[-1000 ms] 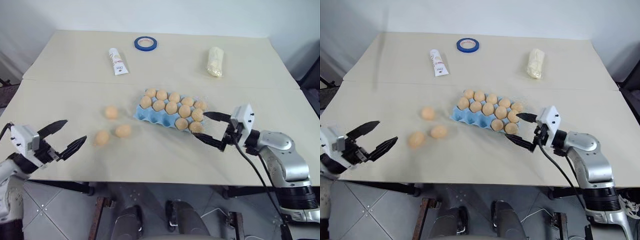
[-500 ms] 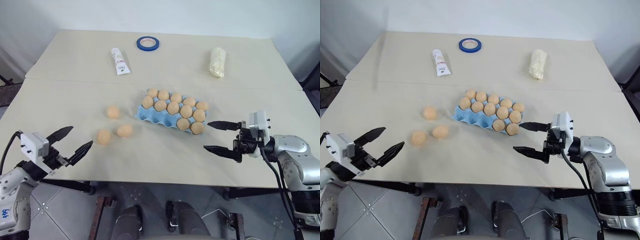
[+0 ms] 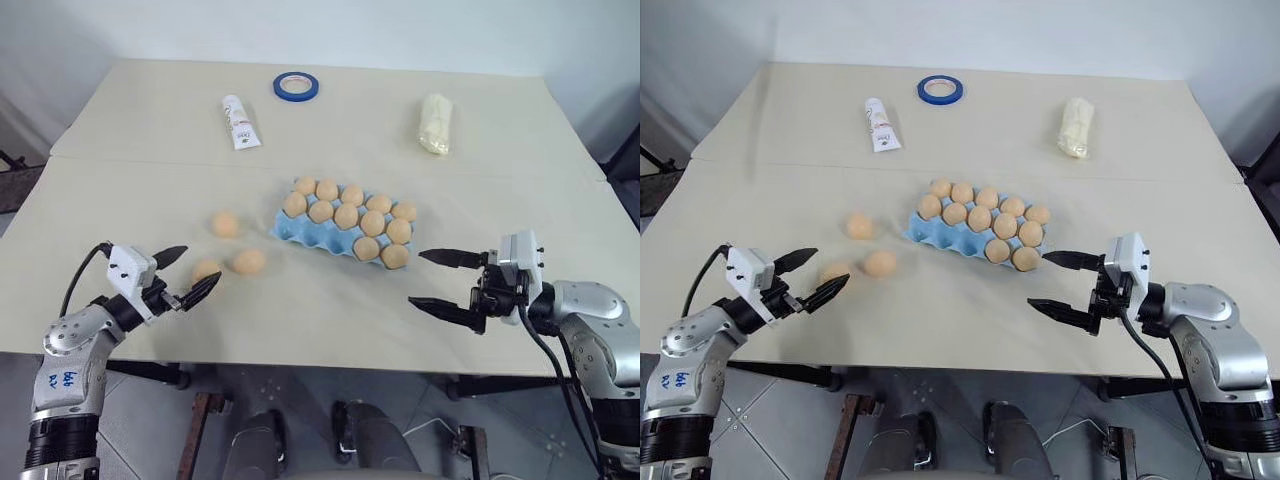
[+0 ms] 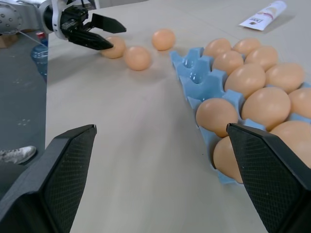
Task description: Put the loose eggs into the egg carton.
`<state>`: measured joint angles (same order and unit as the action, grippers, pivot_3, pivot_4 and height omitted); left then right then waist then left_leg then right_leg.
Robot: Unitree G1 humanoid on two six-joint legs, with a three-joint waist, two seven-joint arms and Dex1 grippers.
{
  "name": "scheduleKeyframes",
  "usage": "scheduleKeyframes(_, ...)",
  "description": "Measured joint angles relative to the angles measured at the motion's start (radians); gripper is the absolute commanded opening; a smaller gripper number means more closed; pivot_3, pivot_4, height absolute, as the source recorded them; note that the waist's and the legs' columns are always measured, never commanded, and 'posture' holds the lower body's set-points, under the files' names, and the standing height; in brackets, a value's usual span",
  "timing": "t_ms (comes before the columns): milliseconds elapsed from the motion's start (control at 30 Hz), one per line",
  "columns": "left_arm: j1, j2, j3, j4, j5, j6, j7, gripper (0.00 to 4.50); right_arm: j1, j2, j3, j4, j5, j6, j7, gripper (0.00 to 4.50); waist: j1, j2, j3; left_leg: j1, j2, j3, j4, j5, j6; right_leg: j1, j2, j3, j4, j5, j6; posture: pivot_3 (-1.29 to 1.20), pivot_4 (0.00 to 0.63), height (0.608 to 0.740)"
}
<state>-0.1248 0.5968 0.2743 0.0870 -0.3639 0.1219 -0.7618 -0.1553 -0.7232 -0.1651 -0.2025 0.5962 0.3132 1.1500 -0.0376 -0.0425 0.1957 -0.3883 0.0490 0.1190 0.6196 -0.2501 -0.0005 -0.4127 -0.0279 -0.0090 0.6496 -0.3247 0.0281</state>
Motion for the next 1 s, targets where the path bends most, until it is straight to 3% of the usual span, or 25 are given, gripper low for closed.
scheduleKeyframes(33, -0.011, 0.000, -0.011, 0.011, 0.009, 0.004, 0.001, 4.50, 0.007, 0.000, 0.000, -0.007, 0.000, 0.001, -0.005, 4.48, 0.002, 0.000, 0.000, 0.000, 0.000, 0.000, 0.000, 0.000, 0.000, 0.000, 0.000, 0.000, 0.000, 0.000, 0.000, 0.00, 0.150, 0.740)
scheduleKeyframes(133, -0.041, 0.000, -0.027, 0.041, 0.015, 0.021, 0.002, 3.90, 0.016, -0.001, -0.002, -0.020, 0.000, 0.005, -0.020, 4.50, 0.006, 0.000, 0.000, 0.000, 0.000, 0.000, 0.000, 0.000, 0.000, 0.000, 0.000, 0.000, 0.001, 0.000, 0.000, 0.00, 0.150, 0.740)
scheduleKeyframes(300, -0.060, 0.001, -0.038, 0.044, 0.014, 0.057, -0.003, 2.24, 0.022, -0.001, -0.005, -0.032, 0.000, 0.013, -0.039, 4.50, 0.007, 0.000, 0.000, 0.000, 0.000, 0.000, 0.000, 0.000, 0.000, 0.000, 0.000, 0.000, 0.001, 0.000, 0.000, 0.00, 0.150, 0.740)
scheduleKeyframes(367, -0.060, 0.003, -0.038, 0.044, 0.014, 0.060, -0.004, 1.86, 0.024, -0.001, -0.005, -0.032, 0.000, 0.013, -0.044, 4.50, 0.007, 0.000, 0.000, 0.000, 0.000, 0.000, 0.000, 0.000, 0.000, 0.000, 0.000, 0.000, 0.001, 0.000, 0.000, 0.00, 0.150, 0.740)
scheduleKeyframes(600, -0.070, 0.039, -0.014, 0.034, -0.003, 0.072, -0.012, 1.74, 0.025, -0.001, -0.005, -0.032, -0.001, 0.013, -0.054, 4.50, 0.008, 0.000, 0.000, 0.000, 0.000, 0.000, 0.001, 0.000, 0.000, 0.000, 0.000, 0.000, 0.002, 0.000, 0.000, 0.00, 0.150, 0.740)
scheduleKeyframes(800, -0.259, 0.092, 0.021, -0.021, -0.100, 0.154, -0.065, 1.74, 0.021, 0.002, -0.006, -0.031, 0.000, -0.008, -0.051, 4.50, 0.012, 0.000, 0.000, 0.000, -0.001, 0.000, 0.002, 0.001, 0.000, 0.001, -0.001, -0.001, 0.003, 0.000, 0.001, 0.00, 0.150, 0.740)
scheduleKeyframes(1000, -0.521, 0.034, -0.089, 0.120, -0.099, 0.144, -0.176, 1.74, 0.015, 0.013, -0.034, -0.032, 0.028, -0.042, -0.037, 4.50, 0.012, 0.000, 0.000, 0.000, -0.001, 0.000, 0.006, 0.001, 0.001, 0.001, 0.001, -0.001, 0.004, 0.001, 0.002, 0.00, 0.150, 0.740)
